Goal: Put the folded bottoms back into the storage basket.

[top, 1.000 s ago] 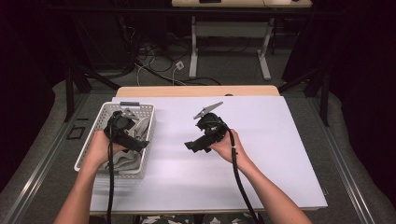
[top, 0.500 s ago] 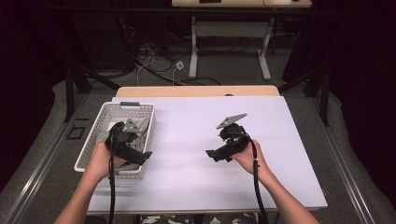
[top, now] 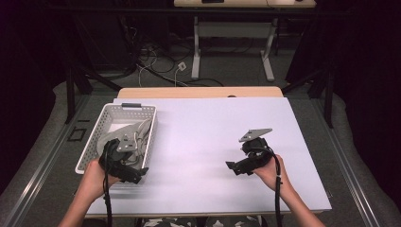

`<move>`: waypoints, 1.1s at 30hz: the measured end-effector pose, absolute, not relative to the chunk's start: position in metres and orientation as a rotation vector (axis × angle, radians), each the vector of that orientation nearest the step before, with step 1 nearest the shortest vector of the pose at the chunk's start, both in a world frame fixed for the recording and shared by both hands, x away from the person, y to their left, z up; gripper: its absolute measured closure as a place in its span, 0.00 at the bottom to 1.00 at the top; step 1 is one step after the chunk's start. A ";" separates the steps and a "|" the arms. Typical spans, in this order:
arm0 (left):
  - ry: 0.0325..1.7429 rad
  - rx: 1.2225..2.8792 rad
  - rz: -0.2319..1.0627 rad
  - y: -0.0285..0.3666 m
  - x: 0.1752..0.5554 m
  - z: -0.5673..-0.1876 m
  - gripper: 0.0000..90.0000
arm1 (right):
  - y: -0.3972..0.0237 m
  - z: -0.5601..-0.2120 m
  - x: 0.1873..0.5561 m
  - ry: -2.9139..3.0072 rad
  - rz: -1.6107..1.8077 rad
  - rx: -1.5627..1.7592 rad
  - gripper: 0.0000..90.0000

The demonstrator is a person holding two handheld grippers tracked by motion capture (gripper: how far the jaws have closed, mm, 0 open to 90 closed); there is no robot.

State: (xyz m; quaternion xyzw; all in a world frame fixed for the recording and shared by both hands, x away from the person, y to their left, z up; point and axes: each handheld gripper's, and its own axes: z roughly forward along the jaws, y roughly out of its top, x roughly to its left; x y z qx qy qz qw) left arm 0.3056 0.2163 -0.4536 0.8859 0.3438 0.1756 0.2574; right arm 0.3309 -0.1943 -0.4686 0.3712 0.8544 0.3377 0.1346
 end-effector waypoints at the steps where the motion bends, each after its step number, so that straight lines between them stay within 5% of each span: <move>1: 0.933 2.402 0.479 0.217 0.304 -0.454 0.00 | -0.197 -0.470 0.329 2.473 0.973 1.079 0.02; 33: 0.942 2.338 0.509 0.234 0.256 -0.483 0.00 | -0.245 -0.495 0.269 2.399 0.920 1.101 0.02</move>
